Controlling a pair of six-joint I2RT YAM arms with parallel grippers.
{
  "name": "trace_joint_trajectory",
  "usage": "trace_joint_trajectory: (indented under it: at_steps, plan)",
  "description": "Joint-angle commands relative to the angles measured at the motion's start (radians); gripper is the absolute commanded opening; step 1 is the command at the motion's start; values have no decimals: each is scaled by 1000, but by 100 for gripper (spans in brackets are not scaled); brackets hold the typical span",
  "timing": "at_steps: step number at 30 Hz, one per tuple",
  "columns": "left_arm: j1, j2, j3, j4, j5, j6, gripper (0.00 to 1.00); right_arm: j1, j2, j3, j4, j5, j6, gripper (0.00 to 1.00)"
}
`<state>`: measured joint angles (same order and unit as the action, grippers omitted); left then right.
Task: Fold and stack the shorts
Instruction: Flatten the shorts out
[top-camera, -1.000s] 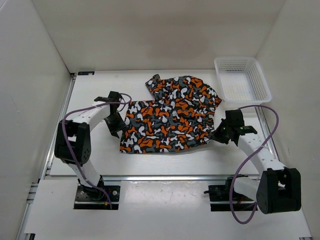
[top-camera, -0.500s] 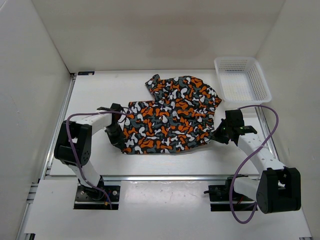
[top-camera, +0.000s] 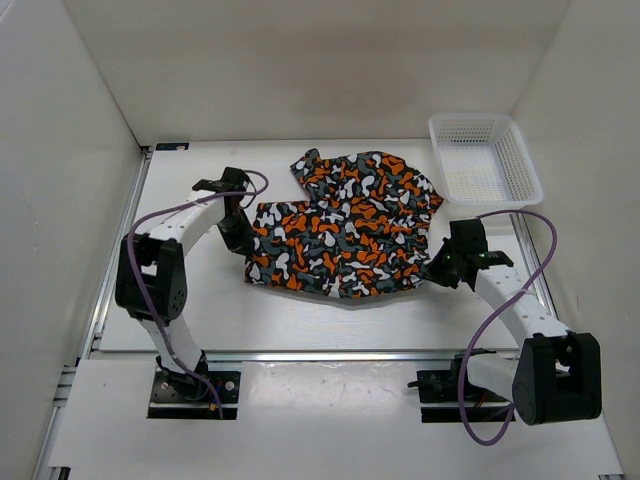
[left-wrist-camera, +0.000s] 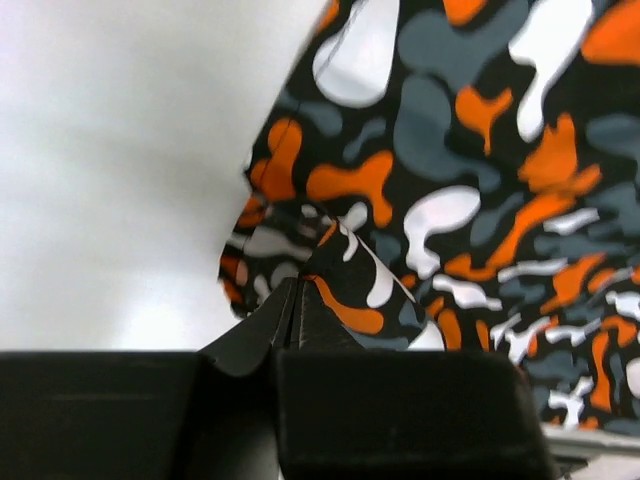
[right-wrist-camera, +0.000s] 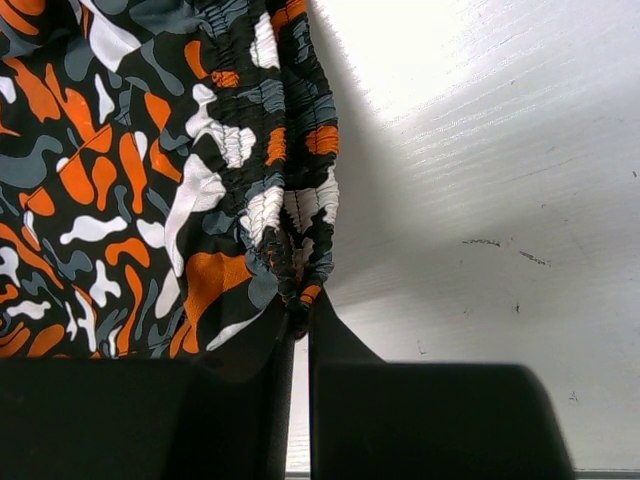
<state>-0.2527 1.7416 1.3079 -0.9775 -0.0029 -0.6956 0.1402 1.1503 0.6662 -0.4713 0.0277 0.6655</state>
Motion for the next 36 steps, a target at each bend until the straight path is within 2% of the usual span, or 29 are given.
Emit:
trace_joint_trajectory:
  at_steps: [1,8,12,14,15,16,17,19,20,22,25,28,29,32,33,36]
  plan:
    - [-3,71,42,-26,-40,13,10,-1,9,32,8,32,-9,1]
    - [32,122,54,-23,-65,17,10,-1,55,64,8,32,-9,1]
    - [32,159,67,-23,-54,41,23,-1,86,85,8,32,-18,1]
    - [32,144,80,-32,-54,41,39,-1,86,113,8,32,-18,1]
    - [32,128,91,-42,-68,41,53,-1,86,113,8,32,-18,1]
    - [32,96,106,-43,-68,41,55,-1,86,125,8,32,-18,1]
    - [42,81,116,-59,-78,41,76,-1,86,134,8,32,-18,1]
    - [52,27,151,-110,-109,41,91,-1,86,134,8,22,-18,1]
    - [52,6,151,-125,-120,41,93,-1,86,144,8,21,-18,1]
    - [52,-45,160,-151,-129,30,94,-1,86,144,8,12,-18,1]
    - [52,-161,81,-164,-76,12,87,-1,86,144,8,12,-18,1]
    - [40,-264,-76,-127,16,-21,83,-1,86,135,8,3,-18,1]
    - [11,-289,-158,-116,17,-59,80,-1,86,134,17,3,-18,1]
    - [-14,-393,-277,-96,44,-117,71,-1,86,134,17,3,-18,1]
    - [-14,-440,-348,-81,56,-140,64,-1,86,134,17,3,-18,1]
    - [-23,-476,-424,3,122,-150,59,-1,95,125,28,-6,-27,1]
